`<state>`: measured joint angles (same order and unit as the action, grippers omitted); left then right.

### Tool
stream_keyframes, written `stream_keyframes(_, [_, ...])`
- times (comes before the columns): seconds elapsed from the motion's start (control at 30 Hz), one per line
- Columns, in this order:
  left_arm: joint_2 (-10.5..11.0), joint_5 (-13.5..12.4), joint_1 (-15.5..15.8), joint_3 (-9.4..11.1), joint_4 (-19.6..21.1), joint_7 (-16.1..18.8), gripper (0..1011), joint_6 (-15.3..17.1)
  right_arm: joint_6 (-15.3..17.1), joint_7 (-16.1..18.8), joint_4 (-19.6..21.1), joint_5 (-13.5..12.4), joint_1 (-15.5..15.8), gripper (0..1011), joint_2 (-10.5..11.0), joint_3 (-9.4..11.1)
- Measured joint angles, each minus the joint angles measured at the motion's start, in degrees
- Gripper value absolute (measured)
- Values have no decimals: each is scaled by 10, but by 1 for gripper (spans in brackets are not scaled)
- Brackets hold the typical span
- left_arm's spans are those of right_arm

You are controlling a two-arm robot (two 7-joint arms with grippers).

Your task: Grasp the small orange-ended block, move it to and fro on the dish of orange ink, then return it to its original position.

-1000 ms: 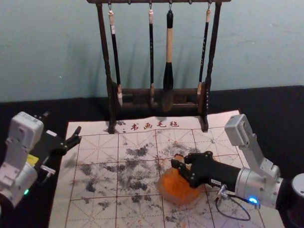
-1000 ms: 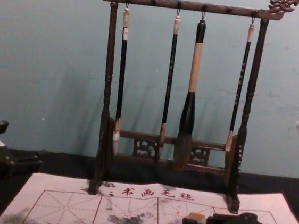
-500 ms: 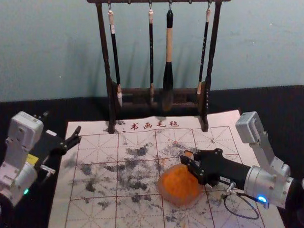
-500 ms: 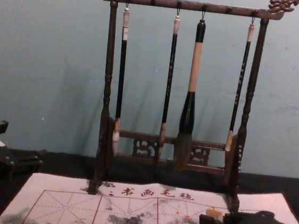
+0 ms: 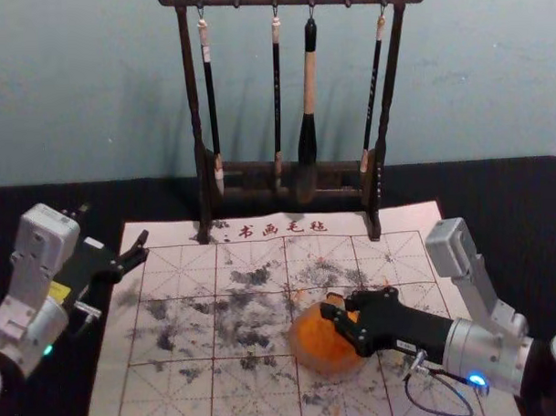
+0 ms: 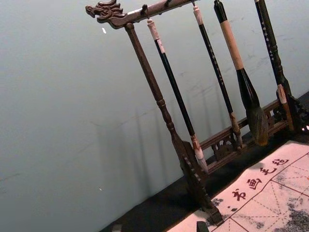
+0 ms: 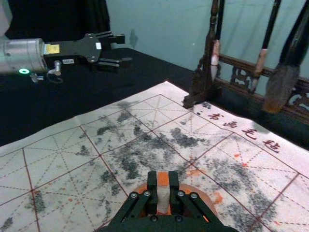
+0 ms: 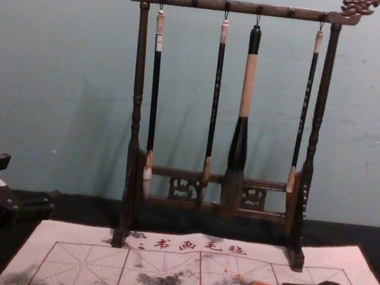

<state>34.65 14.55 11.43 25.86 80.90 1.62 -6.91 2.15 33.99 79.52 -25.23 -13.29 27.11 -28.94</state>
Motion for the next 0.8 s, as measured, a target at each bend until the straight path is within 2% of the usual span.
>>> stream_keyframes(0.27, [0, 0, 0, 0, 0, 0, 1001, 0, -21, -3, 2, -5, 3, 91, -8, 1])
stream_keyframes(0.53, [0, 0, 0, 0, 0, 0, 1001, 0, -60, -19, 10, -19, 19, 91, -14, 27])
stream_keyframes(0.8, [0, 0, 0, 0, 0, 0, 1001, 0, -80, -40, 31, -22, 42, 92, -7, 56])
